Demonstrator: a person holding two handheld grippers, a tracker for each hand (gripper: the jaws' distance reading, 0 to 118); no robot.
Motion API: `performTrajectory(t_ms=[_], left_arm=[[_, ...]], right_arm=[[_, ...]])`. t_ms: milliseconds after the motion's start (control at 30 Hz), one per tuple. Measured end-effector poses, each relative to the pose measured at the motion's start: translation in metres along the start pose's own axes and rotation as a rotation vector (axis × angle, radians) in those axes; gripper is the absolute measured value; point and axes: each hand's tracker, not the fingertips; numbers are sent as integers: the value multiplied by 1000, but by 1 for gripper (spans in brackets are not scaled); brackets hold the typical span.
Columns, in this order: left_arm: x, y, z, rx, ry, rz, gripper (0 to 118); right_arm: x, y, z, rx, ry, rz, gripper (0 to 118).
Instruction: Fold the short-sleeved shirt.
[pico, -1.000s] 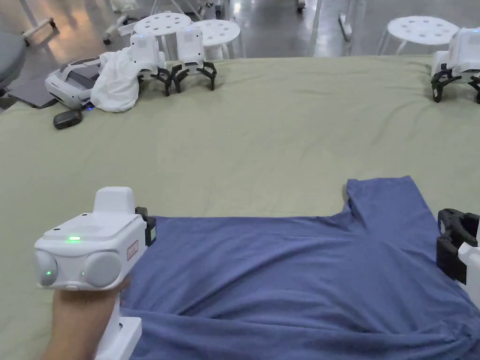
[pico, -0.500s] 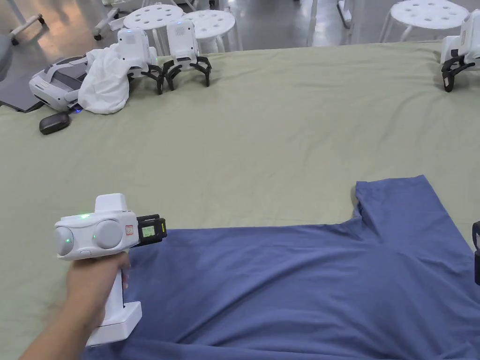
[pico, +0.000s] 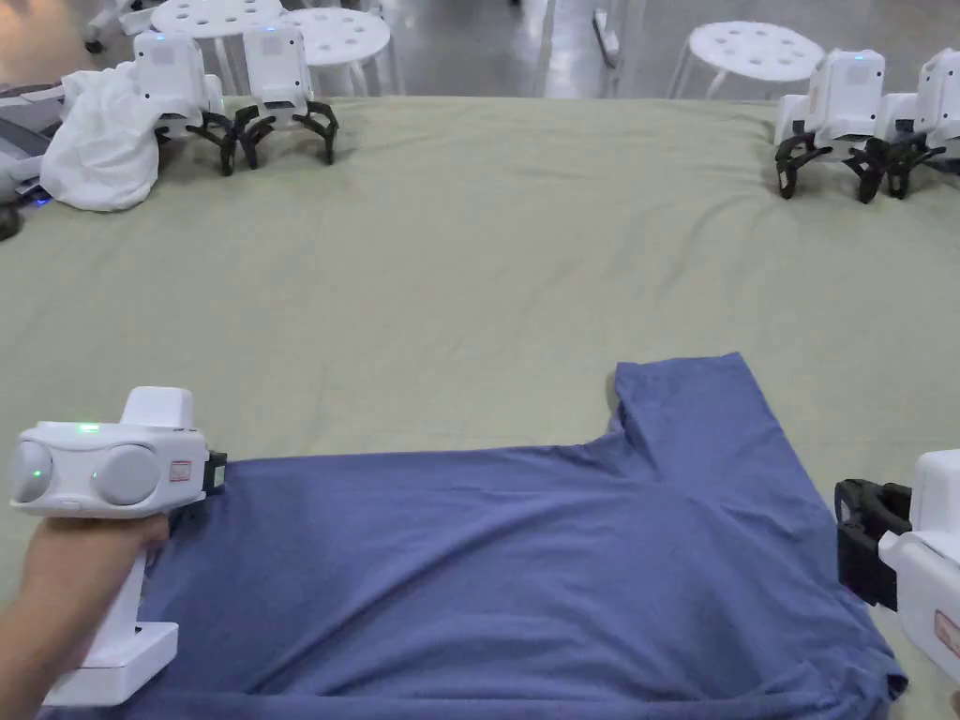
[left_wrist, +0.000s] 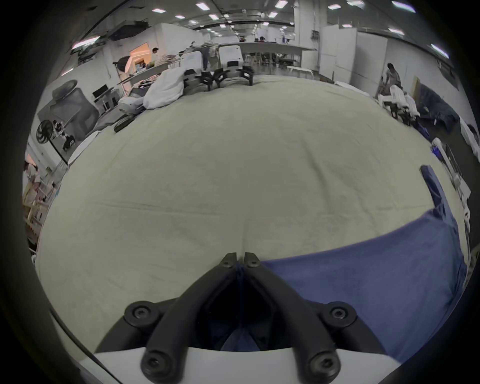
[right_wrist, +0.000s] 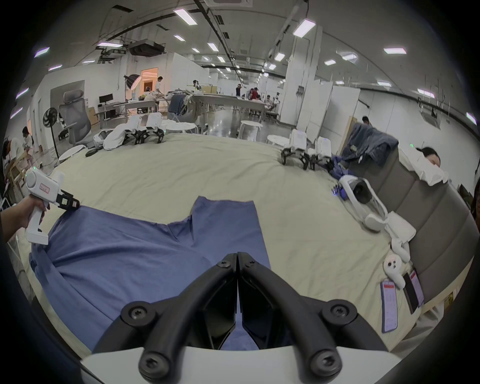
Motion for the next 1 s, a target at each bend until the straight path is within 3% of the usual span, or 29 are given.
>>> performTrajectory(t_ms=[333, 433, 467, 533, 567, 600, 867, 933, 1000], left_arm=[[-5, -12, 73, 158, -1, -44, 0], [-6, -13, 90, 170, -4, -44, 0], [-6, -15, 95, 177, -7, -46, 0], [-5, -15, 98, 176, -12, -55, 0], [-4, -16, 101, 180, -13, -60, 0], [-4, -16, 103, 181, -12, -61, 0], [0, -21, 116, 173, -12, -42, 0], [-1, -21, 114, 166, -10, -44, 0], [-1, -23, 112, 159, -3, -46, 0]], right_arm=[[49, -15, -41, -183, -35, -49, 4], [64, -17, -68, -268, 5, -82, 8], [67, -19, -79, -296, 37, -104, 20], [71, -22, -99, -355, 52, -123, 83], [72, -24, -110, -387, 61, -136, 104], [71, -26, -119, -395, 76, -138, 112], [52, -41, -155, -465, 44, -111, 108], [51, -38, -155, -467, 38, -118, 98], [49, -32, -150, -462, 63, -110, 76]])
